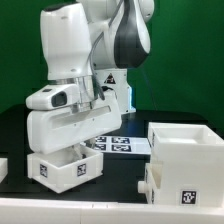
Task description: Assemble drawer
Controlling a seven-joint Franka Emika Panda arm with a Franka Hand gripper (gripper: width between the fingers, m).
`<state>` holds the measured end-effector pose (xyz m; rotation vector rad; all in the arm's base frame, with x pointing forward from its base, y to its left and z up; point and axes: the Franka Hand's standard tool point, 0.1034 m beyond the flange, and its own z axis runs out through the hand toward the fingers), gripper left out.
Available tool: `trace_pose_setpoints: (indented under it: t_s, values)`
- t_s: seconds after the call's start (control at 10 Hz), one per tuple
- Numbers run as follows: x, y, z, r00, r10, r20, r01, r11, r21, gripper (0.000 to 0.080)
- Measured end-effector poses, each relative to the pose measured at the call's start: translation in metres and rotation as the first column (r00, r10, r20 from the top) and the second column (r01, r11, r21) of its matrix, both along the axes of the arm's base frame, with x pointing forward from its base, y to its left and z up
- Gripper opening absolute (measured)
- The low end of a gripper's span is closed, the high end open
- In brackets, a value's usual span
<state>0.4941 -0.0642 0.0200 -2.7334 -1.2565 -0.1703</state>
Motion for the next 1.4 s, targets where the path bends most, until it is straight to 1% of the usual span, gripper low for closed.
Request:
trace_pose_setpoints:
  t_s: [0.1, 0.4, 0.5, 0.7, 0.8, 0.9, 1.2, 1.3, 1.4]
  values:
    - [0.000, -0.002, 0.000, 1.000, -0.010, 0.000, 0.010, 1.000, 0.001, 0.0035]
    - [-0.001, -0.002, -0.002, 1.000, -0.010, -0.004, 0.010, 1.000, 0.003, 0.0035]
    - [0.002, -0.002, -0.001, 0.999, 0.044, 0.007, -0.044, 0.999, -0.004, 0.0035]
    - [0.023, -0.007, 0.008, 0.988, 0.150, 0.046, -0.149, 0.989, -0.018, 0.0036]
    - [0.030, -0.005, 0.012, 0.974, 0.218, 0.066, -0.216, 0.976, -0.036, 0.0036]
    - [0.033, 0.000, 0.014, 0.958, 0.278, 0.077, -0.275, 0.960, -0.048, 0.0036]
    - [0.030, -0.001, 0.012, 0.961, 0.269, 0.070, -0.266, 0.963, -0.044, 0.0036]
    - [0.032, 0.000, 0.013, 0.945, 0.322, 0.059, -0.320, 0.946, -0.046, 0.0036]
    - [0.044, 0.002, 0.022, 0.915, 0.401, 0.047, -0.399, 0.916, -0.050, 0.0036]
